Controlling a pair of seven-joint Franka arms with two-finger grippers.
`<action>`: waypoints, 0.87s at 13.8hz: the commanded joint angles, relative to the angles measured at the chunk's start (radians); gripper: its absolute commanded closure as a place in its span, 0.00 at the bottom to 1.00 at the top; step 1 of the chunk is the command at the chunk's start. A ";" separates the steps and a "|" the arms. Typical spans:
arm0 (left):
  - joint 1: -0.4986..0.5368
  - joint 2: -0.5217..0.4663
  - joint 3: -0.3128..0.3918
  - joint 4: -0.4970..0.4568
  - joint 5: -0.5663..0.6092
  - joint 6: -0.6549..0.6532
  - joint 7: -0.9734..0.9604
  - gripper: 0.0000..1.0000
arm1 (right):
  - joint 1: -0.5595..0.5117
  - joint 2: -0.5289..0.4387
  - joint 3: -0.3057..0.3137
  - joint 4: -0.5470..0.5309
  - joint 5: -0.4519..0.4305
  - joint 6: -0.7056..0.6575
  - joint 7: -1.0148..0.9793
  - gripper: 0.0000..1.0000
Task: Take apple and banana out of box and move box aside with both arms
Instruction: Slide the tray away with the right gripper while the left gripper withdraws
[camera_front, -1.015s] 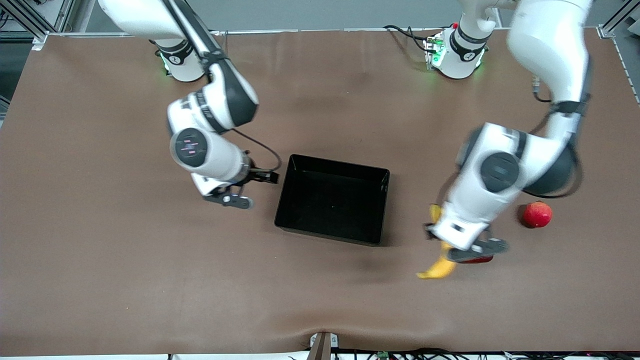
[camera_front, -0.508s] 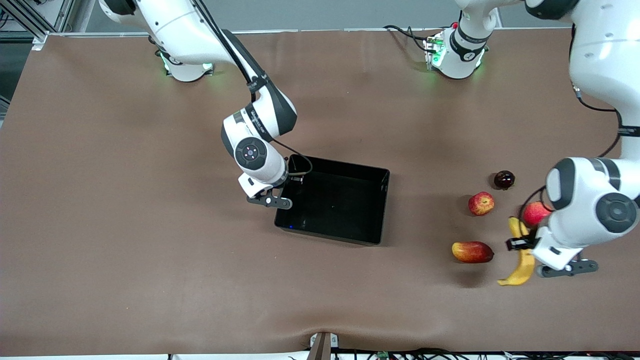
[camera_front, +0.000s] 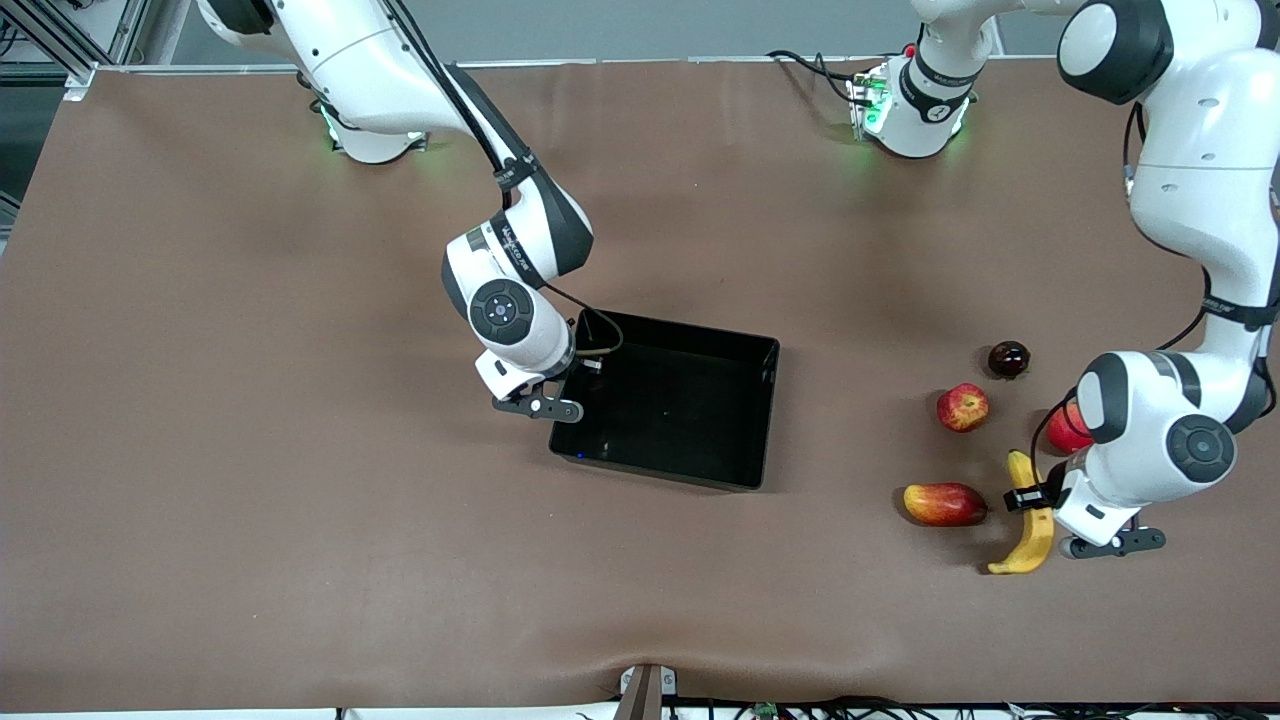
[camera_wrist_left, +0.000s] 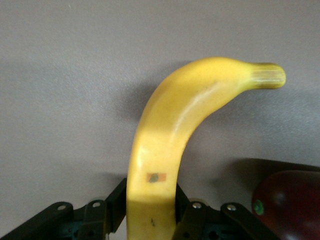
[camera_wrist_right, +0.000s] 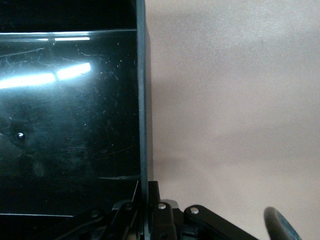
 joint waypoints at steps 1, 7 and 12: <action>0.009 -0.027 0.000 -0.005 -0.001 -0.016 -0.009 0.01 | -0.017 -0.029 -0.003 0.008 -0.013 -0.026 -0.010 1.00; 0.012 -0.178 -0.013 0.002 0.003 -0.157 0.010 0.00 | -0.211 -0.226 -0.004 0.014 -0.006 -0.277 -0.147 1.00; 0.015 -0.391 -0.036 0.001 -0.016 -0.324 0.011 0.00 | -0.438 -0.334 -0.010 0.003 -0.016 -0.495 -0.346 1.00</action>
